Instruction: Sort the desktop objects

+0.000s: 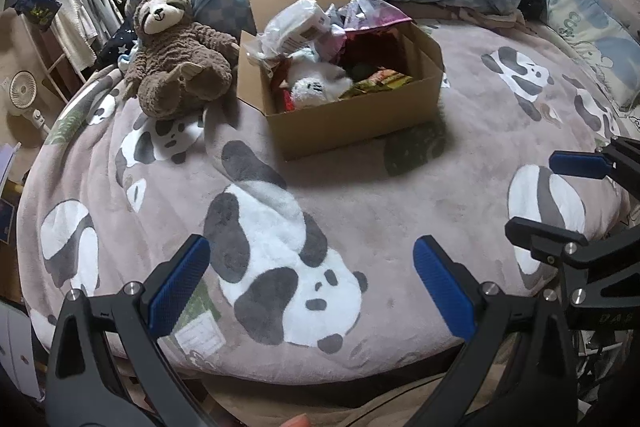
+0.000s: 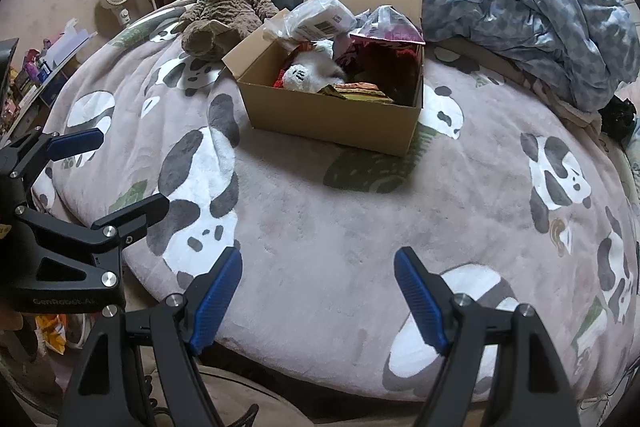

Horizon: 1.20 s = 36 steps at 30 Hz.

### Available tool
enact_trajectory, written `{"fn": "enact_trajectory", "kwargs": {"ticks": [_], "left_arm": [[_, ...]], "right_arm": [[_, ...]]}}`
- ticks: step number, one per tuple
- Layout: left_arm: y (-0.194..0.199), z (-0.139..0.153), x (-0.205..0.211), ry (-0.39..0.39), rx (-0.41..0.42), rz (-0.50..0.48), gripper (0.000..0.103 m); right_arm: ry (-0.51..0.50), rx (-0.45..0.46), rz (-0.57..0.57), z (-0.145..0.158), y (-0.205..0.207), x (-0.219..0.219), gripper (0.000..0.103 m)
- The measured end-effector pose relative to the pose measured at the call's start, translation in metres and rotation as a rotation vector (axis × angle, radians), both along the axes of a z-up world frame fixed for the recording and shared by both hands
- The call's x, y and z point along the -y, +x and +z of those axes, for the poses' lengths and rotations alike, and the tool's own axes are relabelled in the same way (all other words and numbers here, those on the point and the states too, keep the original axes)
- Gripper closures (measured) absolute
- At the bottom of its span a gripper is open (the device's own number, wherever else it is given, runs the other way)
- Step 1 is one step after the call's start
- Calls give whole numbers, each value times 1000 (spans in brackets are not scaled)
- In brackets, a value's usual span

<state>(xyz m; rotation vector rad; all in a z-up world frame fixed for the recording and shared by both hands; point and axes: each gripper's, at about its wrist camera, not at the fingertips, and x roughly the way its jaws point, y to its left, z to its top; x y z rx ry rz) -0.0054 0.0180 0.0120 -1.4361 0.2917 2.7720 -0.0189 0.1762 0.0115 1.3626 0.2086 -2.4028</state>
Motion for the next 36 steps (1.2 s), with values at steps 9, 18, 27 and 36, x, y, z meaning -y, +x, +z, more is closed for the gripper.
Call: {"fn": "enact_trajectory", "kwargs": {"ticks": [9, 18, 27, 36], "left_arm": [[-14, 4, 4, -16, 1, 2, 1], [-30, 13, 8, -24, 8, -6, 1], [-37, 22, 10, -28, 0, -20, 1], [-41, 22, 11, -20, 7, -18, 1]], "right_arm": [[17, 0, 8, 4, -13, 5, 24], [30, 6, -3, 12, -28, 9, 24], [36, -13, 9, 24, -36, 17, 24], [68, -23, 9, 30, -43, 24, 24]]}}
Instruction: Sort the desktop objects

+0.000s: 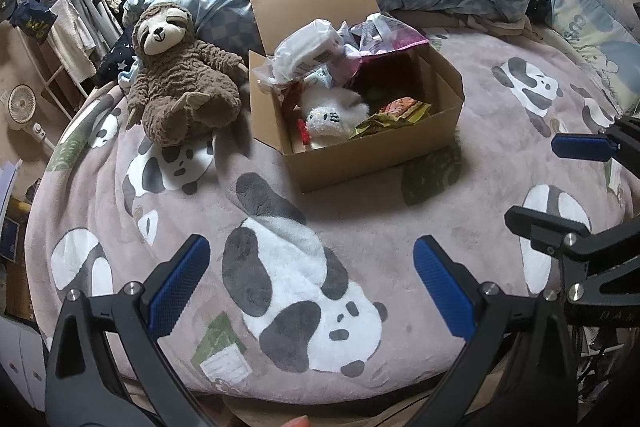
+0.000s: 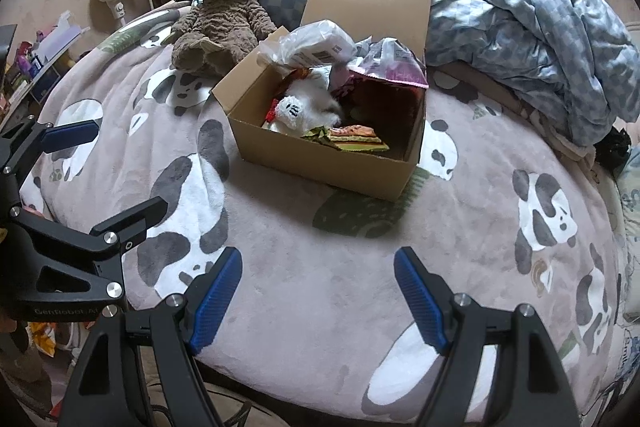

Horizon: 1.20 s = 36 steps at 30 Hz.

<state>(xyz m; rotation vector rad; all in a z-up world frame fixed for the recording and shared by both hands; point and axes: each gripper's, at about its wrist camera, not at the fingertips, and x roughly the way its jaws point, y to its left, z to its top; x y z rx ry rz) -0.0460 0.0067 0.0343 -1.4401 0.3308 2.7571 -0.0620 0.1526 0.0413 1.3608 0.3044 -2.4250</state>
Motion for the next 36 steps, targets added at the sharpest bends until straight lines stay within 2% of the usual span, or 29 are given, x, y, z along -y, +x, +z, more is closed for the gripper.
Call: {"fn": "enact_trajectory", "kwargs": {"ticks": [36], "left_arm": [[-7, 2, 7, 10, 23, -21, 1]], "right_arm": [[9, 6, 22, 5, -5, 10, 24]]}}
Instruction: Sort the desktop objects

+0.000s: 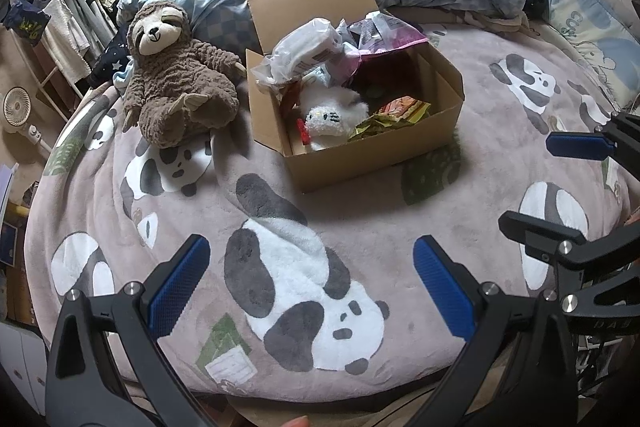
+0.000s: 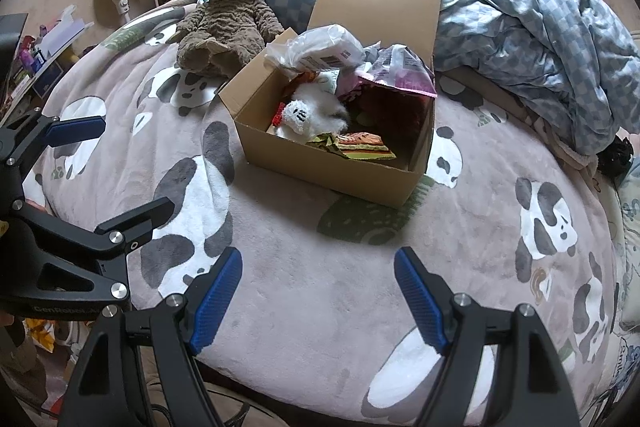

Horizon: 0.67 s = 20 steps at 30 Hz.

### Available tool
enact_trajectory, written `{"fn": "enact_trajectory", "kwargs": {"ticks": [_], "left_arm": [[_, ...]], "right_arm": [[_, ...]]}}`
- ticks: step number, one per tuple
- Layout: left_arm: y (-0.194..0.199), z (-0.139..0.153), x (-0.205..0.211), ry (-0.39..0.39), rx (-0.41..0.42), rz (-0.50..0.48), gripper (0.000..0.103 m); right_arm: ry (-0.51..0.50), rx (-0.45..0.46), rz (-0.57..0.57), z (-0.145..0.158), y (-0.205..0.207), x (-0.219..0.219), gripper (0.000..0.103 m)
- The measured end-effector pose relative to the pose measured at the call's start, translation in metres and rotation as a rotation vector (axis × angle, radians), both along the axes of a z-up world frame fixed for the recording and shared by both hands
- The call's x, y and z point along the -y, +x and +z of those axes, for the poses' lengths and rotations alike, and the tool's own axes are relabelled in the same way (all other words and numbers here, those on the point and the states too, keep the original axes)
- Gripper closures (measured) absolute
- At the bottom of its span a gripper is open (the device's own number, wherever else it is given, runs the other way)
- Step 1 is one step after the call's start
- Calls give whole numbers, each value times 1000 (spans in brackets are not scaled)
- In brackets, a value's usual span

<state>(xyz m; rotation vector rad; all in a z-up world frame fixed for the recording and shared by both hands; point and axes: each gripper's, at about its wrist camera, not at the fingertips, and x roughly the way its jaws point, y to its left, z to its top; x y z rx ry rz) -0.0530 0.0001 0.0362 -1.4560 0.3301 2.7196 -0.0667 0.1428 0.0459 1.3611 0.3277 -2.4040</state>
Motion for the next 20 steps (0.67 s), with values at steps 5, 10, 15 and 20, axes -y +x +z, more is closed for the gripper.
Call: {"fn": "enact_trajectory", "kwargs": {"ticks": [5, 10, 15, 20], "left_arm": [[0, 0, 0, -2, 0, -1, 1], [0, 0, 0, -2, 0, -2, 1], [2, 2, -3, -26, -21, -9, 1], [2, 3, -2, -20, -22, -8, 1]], "right_arm": [[0, 1, 2, 0, 0, 0, 24], [4, -1, 5, -1, 1, 2, 24], [5, 1, 4, -2, 1, 2, 24], [4, 1, 4, -3, 2, 2, 24]]}}
